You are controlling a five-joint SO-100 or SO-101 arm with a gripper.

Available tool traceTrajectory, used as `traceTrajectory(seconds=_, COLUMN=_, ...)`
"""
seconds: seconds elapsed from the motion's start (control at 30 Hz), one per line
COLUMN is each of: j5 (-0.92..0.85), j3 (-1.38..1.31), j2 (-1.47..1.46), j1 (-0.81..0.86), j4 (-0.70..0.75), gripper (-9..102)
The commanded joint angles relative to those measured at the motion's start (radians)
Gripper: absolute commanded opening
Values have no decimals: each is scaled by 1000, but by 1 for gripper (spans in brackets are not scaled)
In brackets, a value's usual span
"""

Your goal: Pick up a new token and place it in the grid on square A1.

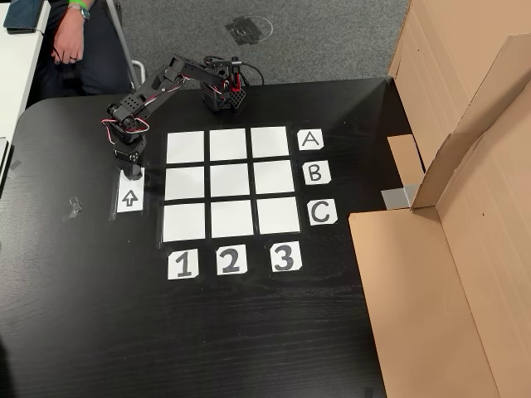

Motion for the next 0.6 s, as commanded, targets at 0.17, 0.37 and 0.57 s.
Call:
traceTrajectory(seconds=0.17, j5=2, j3=-34, j2=3, j1=8, j4=6, gripper=1)
traceTrajectory(seconds=0.37, j5=2, j3=-41, j2=8, j1=8, j4=20, gripper=1)
traceTrajectory(seconds=0.57, j5=11, j3=-58, j2=60, j1=-5, j4=71, gripper=1)
